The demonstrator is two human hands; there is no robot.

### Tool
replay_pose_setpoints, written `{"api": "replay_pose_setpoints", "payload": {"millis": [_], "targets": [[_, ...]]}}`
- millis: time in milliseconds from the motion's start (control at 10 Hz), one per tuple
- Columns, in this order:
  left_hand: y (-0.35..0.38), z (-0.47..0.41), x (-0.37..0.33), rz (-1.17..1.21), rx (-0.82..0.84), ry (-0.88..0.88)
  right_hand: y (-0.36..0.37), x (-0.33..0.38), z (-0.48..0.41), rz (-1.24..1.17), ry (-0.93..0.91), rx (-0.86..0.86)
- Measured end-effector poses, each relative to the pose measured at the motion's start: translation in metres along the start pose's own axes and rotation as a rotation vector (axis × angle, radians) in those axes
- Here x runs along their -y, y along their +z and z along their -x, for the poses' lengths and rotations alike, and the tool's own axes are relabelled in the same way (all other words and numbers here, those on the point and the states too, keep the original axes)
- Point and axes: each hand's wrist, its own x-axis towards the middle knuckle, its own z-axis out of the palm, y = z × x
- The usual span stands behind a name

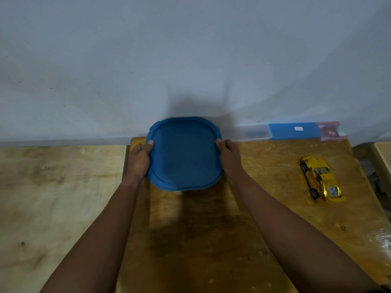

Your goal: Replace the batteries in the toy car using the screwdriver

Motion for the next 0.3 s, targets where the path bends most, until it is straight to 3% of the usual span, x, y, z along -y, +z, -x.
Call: {"api": "replay_pose_setpoints", "payload": {"millis": [200,300], "targets": [[0.009,0.024,-0.001,-0.205,-0.226,0.069,-0.016,0.016,0.008,0.165,0.143,0.154],[0.020,0.050,0.000,-0.337,-0.396,0.105,-0.034,0.029,0.019,0.280,0.072,0.195]]}}
